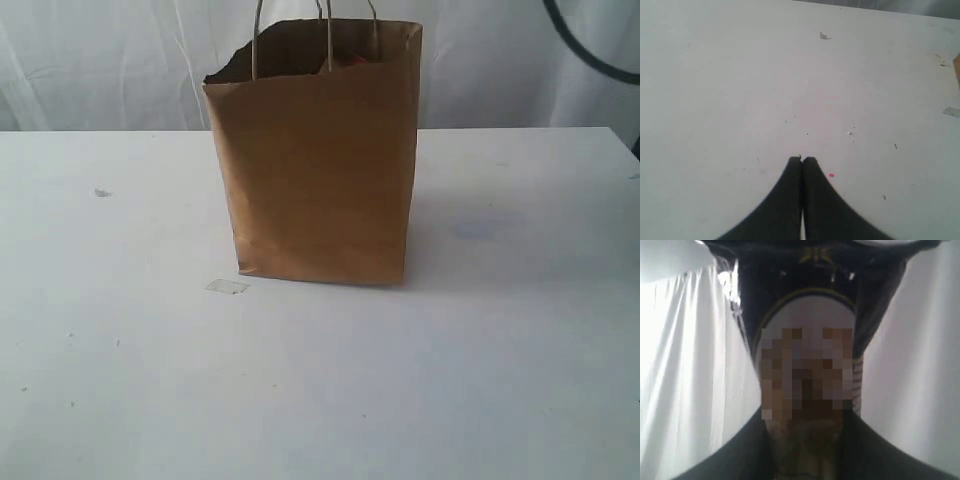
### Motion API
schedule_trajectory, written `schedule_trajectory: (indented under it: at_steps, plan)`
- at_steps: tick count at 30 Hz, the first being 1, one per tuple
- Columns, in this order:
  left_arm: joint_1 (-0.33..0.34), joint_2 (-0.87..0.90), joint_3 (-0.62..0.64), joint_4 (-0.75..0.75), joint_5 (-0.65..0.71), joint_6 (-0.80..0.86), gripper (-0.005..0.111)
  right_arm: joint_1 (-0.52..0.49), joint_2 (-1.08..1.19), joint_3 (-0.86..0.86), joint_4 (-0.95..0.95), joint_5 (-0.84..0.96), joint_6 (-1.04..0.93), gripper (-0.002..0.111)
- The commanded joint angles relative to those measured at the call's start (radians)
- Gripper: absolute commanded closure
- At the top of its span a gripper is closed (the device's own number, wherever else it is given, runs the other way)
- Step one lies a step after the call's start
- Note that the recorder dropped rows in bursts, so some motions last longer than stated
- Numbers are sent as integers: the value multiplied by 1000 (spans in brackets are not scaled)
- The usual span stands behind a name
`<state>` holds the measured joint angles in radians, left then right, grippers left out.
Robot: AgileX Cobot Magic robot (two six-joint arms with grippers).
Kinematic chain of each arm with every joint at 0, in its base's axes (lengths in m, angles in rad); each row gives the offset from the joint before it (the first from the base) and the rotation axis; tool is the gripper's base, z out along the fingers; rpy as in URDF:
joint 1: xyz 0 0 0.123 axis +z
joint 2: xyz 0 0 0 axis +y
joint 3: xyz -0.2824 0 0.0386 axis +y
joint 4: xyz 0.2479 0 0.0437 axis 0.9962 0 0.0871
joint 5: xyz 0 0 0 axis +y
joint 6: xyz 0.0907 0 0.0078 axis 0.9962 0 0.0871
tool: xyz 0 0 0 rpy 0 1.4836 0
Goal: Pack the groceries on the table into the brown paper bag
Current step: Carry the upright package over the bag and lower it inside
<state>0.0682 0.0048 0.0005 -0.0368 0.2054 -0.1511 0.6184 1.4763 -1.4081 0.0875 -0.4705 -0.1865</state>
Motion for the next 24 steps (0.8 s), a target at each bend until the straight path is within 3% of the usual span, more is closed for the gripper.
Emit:
schedule_trajectory:
  at_steps: [1, 5, 8, 14, 24]
  plan:
    - [1, -5, 0, -7, -5, -3, 107, -2, -35, -16, 57, -166, -249, 108]
    - [1, -5, 0, -7, -5, -3, 107, -2, 7, -16, 282, -175, -451, 108]
    - [1, -5, 0, -7, -5, -3, 107, -2, 51, -16, 331, -242, -535, 108]
    - [1, -5, 0, -7, -5, -3, 107, -2, 113, -16, 343, -346, -535, 108]
    - [1, -5, 0, -7, -7, -3, 107, -2, 142, -16, 349, -201, -317, 108]
